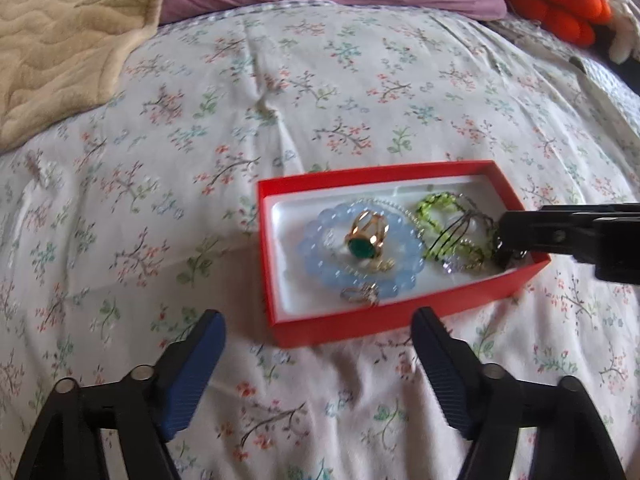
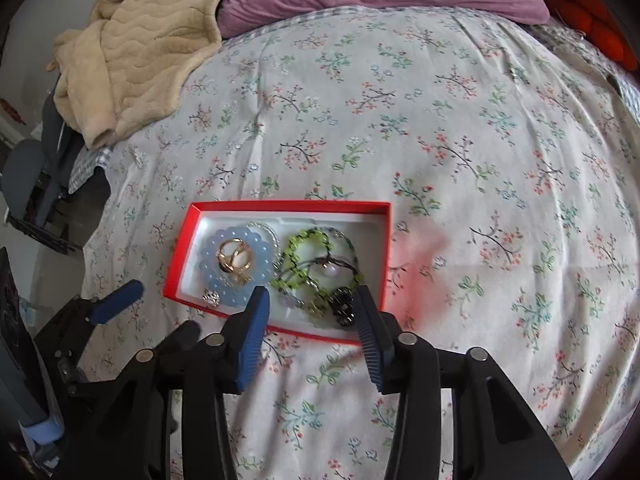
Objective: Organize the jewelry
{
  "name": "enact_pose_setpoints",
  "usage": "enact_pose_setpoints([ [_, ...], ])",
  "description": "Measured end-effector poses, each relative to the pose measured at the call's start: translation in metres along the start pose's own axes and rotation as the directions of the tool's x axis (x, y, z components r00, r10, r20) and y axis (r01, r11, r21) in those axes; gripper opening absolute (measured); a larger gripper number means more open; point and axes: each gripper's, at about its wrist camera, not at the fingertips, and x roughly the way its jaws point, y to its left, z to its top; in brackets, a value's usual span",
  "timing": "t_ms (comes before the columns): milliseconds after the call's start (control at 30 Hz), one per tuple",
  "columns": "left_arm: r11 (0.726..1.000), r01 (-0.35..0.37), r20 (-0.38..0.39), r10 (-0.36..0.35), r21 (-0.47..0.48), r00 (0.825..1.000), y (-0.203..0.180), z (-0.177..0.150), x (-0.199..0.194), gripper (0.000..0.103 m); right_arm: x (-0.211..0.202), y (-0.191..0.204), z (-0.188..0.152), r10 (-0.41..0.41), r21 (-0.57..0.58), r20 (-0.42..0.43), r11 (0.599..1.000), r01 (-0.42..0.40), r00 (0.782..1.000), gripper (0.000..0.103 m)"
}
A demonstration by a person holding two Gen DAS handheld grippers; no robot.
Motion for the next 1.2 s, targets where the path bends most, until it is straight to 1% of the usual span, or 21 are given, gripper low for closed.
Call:
enact_pose_setpoints([
  [200, 0.998, -0.018, -0.02, 0.017, -0.058, 1.0, 0.015, -0.014, -0.007, 0.092, -0.016, -0.012, -0.013, -0.071, 0.01, 0.02, 0.997, 0.07, 0.997, 0.065],
  [267, 0.996, -0.036, -0.034, 0.034, -0.084, 0.999, 0.019, -0.022, -0.01, 0.095, -0.022, -0.017, -0.021, -0.115, 0.012, 0.033, 0.993, 0.115, 0.993, 0.068],
  [300, 0.995, -0.042, -0.041, 0.038, -0.09, 0.998, 0.02, -0.025, -0.012, 0.097, -0.024, -0.018, -0.024, -0.135, 0.014, 0.036, 0.991, 0.134, 0.99, 0.072],
  [333, 0.994, -0.049, -0.048, 0.045, -0.095, 0.998, 0.021, -0.029, -0.013, 0.098, -0.026, -0.02, -0.029, -0.159, 0.015, 0.035, 0.987, 0.159, 0.987, 0.079],
  [400, 0.993, -0.068, -0.055, 0.063, -0.098, 0.997, 0.021, -0.037, -0.02, 0.102, -0.03, -0.025, -0.04, -0.21, 0.015, 0.03, 0.978, 0.21, 0.977, 0.087],
  [500, 0.991, -0.091, -0.068, 0.084, -0.102, 0.994, 0.021, -0.045, -0.028, 0.102, -0.04, -0.028, -0.057, -0.27, 0.009, 0.041, 0.963, 0.27, 0.962, 0.093],
  [600, 0.99, -0.11, -0.098, 0.101, -0.083, 0.99, 0.02, -0.052, -0.035, 0.102, -0.049, -0.031, -0.069, -0.299, 0.02, 0.048, 0.954, 0.298, 0.953, 0.103],
  [700, 0.985, -0.162, -0.099, 0.155, -0.067, 0.983, 0.017, -0.061, -0.047, 0.102, -0.056, -0.027, -0.079, -0.325, 0.011, 0.042, 0.946, 0.325, 0.945, 0.103],
  [800, 0.98, -0.183, -0.11, 0.174, -0.077, 0.979, 0.015, -0.071, -0.052, 0.102, -0.065, -0.018, -0.09, -0.327, -0.011, 0.052, 0.945, 0.328, 0.944, 0.103],
  [933, 0.979, -0.183, -0.115, 0.173, -0.087, 0.978, 0.009, -0.088, -0.056, 0.102, -0.071, -0.007, -0.106, -0.324, -0.019, 0.075, 0.945, 0.326, 0.943, 0.103],
  [1000, 0.977, -0.182, -0.114, 0.169, -0.112, 0.979, 0.007, -0.095, -0.057, 0.102, -0.07, -0.001, -0.115, -0.322, -0.027, 0.083, 0.945, 0.325, 0.943, 0.103],
  [1200, 0.975, -0.186, -0.087, 0.176, -0.118, 0.98, 0.0, -0.106, -0.056, 0.102, -0.05, 0.014, -0.133, -0.324, -0.077, 0.077, 0.941, 0.33, 0.943, 0.103],
])
